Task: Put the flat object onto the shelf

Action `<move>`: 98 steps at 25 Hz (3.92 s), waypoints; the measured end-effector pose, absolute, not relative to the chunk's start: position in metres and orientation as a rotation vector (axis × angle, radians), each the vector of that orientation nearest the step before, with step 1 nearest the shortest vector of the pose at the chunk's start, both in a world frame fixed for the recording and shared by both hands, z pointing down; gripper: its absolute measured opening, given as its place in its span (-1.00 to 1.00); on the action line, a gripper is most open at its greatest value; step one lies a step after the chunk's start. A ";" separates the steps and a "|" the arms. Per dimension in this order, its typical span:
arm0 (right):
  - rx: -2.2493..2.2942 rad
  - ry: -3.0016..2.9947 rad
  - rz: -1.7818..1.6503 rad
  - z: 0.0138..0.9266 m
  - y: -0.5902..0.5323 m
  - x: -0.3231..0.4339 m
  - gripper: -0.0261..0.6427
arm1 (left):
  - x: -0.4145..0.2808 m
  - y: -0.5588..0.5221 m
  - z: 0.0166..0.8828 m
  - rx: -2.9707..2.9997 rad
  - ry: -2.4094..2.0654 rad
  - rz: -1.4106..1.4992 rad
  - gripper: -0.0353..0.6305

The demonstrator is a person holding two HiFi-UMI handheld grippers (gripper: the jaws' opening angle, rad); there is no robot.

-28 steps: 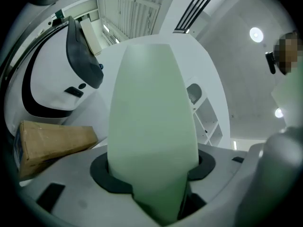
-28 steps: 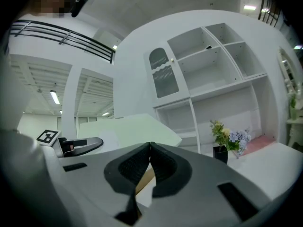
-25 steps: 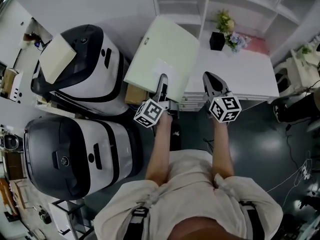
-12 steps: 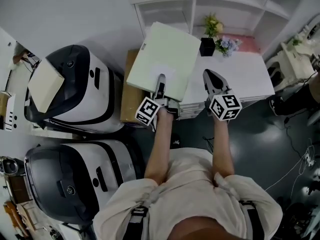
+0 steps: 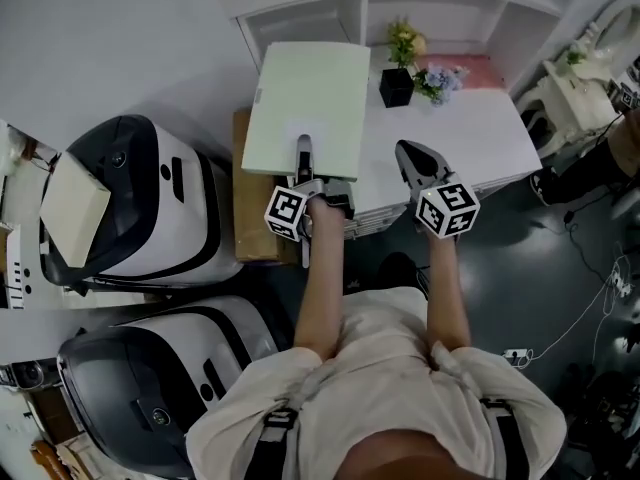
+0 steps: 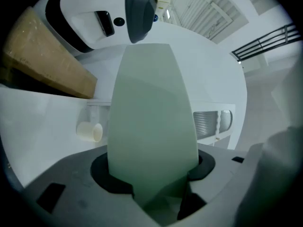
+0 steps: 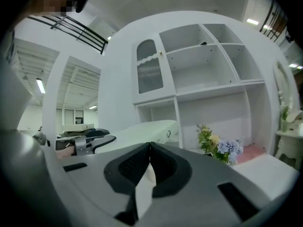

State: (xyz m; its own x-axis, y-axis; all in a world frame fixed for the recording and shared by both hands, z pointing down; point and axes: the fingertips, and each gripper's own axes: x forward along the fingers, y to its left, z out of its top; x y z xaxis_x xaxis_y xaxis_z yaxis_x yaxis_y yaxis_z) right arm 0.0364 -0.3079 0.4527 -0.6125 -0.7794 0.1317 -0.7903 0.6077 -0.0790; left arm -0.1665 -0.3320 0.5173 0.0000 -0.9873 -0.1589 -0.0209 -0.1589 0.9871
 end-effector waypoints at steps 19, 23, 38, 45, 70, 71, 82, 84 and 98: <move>0.879 -2.767 0.228 0.478 -0.330 -0.004 -0.72 | -0.146 -0.374 0.535 1.101 -1.162 -1.462 -0.10; 0.791 -2.786 0.224 0.482 -0.325 -0.005 -0.72 | -0.143 -0.379 0.535 1.101 -1.199 -1.466 -0.09; 0.831 -2.732 0.232 0.498 -0.366 0.003 -0.72 | -0.133 -0.417 0.534 1.167 -1.264 -1.369 -0.09; 0.864 -2.734 0.230 0.497 -0.396 0.005 -0.72 | -0.132 -0.443 0.532 1.177 -1.261 -1.369 -0.09; 0.636 -2.807 0.188 0.499 -0.445 -0.020 -0.72 | -0.141 -0.508 0.528 1.132 -1.302 -1.348 -0.10; 0.636 -2.793 0.184 0.501 -0.450 -0.023 -0.72 | -0.141 -0.509 0.528 1.131 -1.302 -1.347 -0.10; 0.530 -2.755 0.123 0.508 -0.480 -0.041 -0.72 | -0.148 -0.540 0.529 1.133 -1.297 -1.344 -0.10; 0.529 -2.752 0.114 0.508 -0.486 -0.043 -0.72 | -0.150 -0.546 0.529 1.135 -1.297 -1.347 -0.10; 0.510 -2.843 0.129 0.498 -0.519 -0.050 -0.72 | -0.156 -0.577 0.532 1.108 -1.318 -1.319 -0.08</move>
State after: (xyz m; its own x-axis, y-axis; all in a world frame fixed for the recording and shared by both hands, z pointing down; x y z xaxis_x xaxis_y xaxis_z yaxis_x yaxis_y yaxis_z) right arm -0.0503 -0.5189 0.4981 -0.9074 -0.3307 0.2594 -0.3529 0.9347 -0.0427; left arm -0.1563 -0.5767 0.5315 -0.1553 -0.9877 0.0164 0.0170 0.0139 0.9998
